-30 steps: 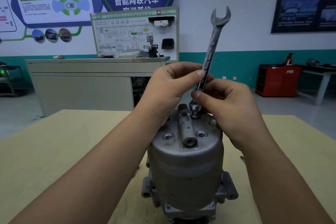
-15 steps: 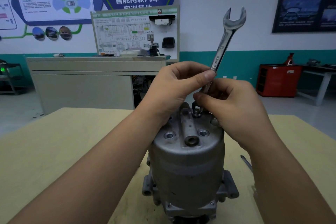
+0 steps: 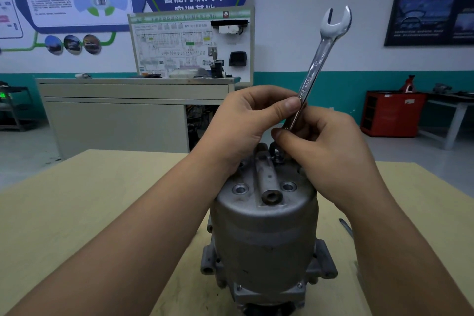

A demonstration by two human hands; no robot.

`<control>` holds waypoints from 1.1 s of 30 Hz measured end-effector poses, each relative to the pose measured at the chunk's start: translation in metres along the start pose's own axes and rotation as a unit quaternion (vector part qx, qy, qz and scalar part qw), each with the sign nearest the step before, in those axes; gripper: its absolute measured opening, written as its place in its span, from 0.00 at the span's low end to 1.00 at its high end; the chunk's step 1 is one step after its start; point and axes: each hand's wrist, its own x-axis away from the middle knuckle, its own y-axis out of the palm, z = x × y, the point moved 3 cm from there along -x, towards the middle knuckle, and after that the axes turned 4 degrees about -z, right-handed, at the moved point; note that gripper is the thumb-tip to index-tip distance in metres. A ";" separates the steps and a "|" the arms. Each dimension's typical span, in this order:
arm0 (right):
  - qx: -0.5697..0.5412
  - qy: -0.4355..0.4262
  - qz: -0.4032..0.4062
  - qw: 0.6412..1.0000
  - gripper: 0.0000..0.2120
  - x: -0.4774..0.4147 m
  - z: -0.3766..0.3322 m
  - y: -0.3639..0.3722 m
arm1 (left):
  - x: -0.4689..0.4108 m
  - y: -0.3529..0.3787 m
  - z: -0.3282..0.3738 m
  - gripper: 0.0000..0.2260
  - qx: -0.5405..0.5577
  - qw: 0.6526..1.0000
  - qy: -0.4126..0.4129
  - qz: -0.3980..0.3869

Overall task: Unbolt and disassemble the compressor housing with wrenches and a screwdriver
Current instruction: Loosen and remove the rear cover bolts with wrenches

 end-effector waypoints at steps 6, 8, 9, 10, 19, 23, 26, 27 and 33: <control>0.013 -0.014 0.002 1.000 0.05 0.000 -0.001 -0.001 | 0.000 0.000 -0.002 0.04 0.026 1.000 -0.005 -0.001; 0.011 -0.018 0.010 1.000 0.05 0.000 -0.002 -0.001 | -0.001 -0.001 -0.002 0.04 0.037 0.999 -0.005 -0.003; 0.009 -0.019 0.011 1.000 0.05 0.001 -0.002 -0.001 | -0.001 -0.001 -0.002 0.03 0.039 0.999 -0.003 -0.004; 0.007 -0.017 0.011 1.000 0.05 0.000 -0.003 -0.001 | -0.001 -0.001 -0.002 0.03 0.037 0.999 -0.001 -0.006; 0.016 -0.010 -0.013 1.000 0.05 0.000 -0.002 -0.002 | 0.000 0.000 -0.002 0.05 0.007 1.000 -0.007 0.000; -0.010 0.012 -0.033 0.999 0.08 -0.001 0.002 -0.003 | -0.001 -0.001 -0.004 0.03 0.005 1.000 -0.022 -0.001; -0.051 0.041 -0.043 0.997 0.07 -0.003 0.008 0.000 | -0.002 0.001 -0.006 0.07 0.020 0.999 -0.043 -0.025; -0.058 0.047 -0.050 0.996 0.07 -0.003 0.010 0.001 | -0.001 0.002 -0.007 0.09 0.025 0.997 -0.052 -0.044; -0.109 0.085 -0.109 0.984 0.13 -0.002 0.016 0.009 | 0.000 0.002 -0.009 0.10 0.090 0.986 -0.117 -0.077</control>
